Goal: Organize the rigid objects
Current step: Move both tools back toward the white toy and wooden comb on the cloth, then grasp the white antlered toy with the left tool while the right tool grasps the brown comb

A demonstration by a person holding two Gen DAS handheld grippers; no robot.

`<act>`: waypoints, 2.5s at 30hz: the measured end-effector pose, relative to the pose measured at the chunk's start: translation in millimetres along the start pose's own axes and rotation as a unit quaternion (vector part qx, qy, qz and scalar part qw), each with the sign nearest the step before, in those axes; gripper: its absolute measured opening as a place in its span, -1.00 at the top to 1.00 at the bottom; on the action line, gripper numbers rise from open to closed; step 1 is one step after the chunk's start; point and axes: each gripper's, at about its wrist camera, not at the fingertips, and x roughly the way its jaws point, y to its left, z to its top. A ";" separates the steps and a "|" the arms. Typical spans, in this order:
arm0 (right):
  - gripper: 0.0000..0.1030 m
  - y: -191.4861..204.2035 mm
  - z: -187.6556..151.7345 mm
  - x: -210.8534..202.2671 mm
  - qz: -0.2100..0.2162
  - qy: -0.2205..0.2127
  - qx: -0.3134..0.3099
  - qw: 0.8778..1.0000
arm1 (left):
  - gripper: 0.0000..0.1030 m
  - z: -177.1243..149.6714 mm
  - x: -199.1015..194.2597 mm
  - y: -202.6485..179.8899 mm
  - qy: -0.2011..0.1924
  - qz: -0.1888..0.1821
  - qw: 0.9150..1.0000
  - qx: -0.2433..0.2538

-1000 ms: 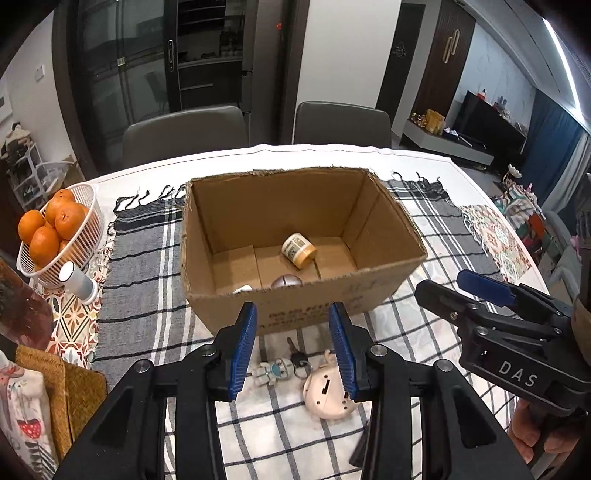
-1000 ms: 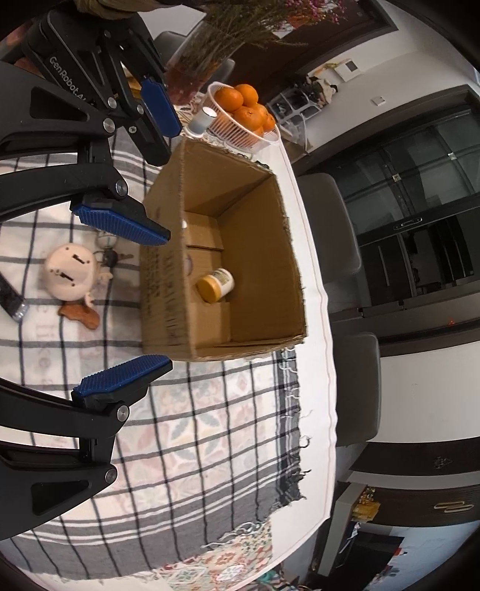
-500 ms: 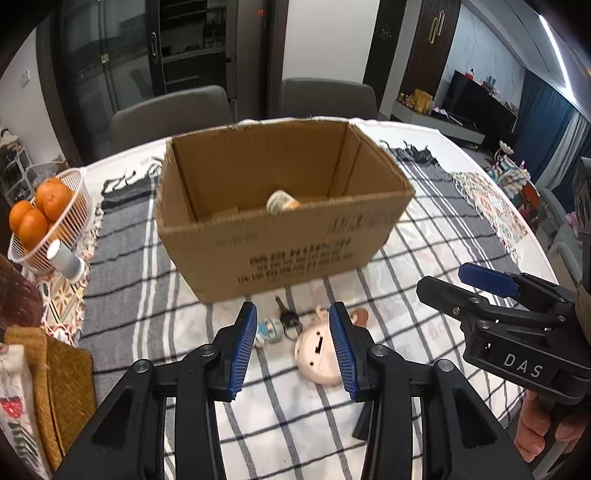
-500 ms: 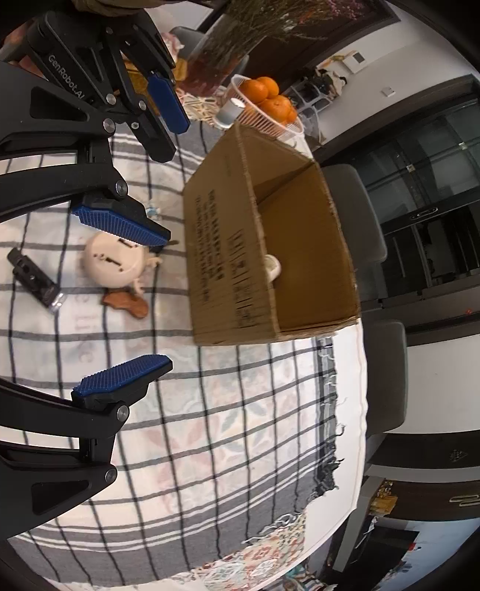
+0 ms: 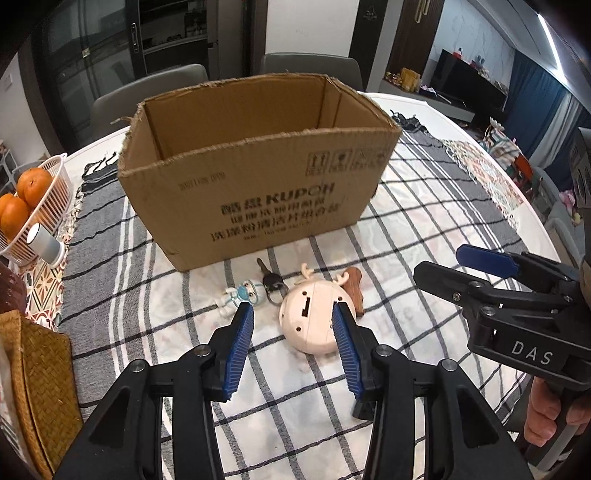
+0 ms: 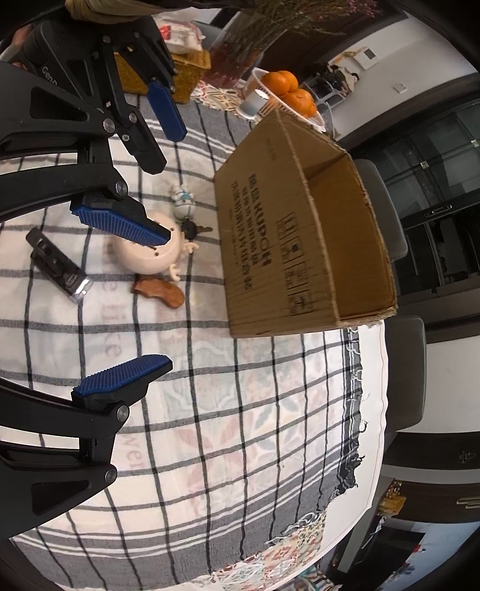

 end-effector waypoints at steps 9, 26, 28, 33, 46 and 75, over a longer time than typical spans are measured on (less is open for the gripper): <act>-0.22 -1.9 -9.2 20.8 0.016 0.023 -0.059 0.998 | 0.03 -18.0 19.6 -15.0 0.014 -0.006 0.999 0.047; -0.22 9.0 -21.4 61.8 0.025 0.083 -0.173 0.981 | -0.21 -27.5 61.0 -26.7 0.059 -0.042 0.991 0.110; -0.21 12.0 -20.8 68.4 0.018 0.092 -0.198 0.976 | -0.21 -27.2 65.1 -26.2 0.061 -0.042 0.991 0.113; -0.21 14.5 -12.9 80.4 0.027 0.102 -0.235 0.966 | -0.24 -24.0 74.0 -24.0 0.067 -0.043 0.991 0.110; -0.21 19.2 -8.4 110.1 0.035 0.133 -0.270 0.953 | -0.28 -15.1 86.8 -21.6 0.062 -0.025 0.991 0.114; -0.21 -4.4 10.4 114.7 0.028 0.076 -0.214 0.973 | -0.36 -11.5 93.3 -5.6 0.019 -0.027 0.999 0.040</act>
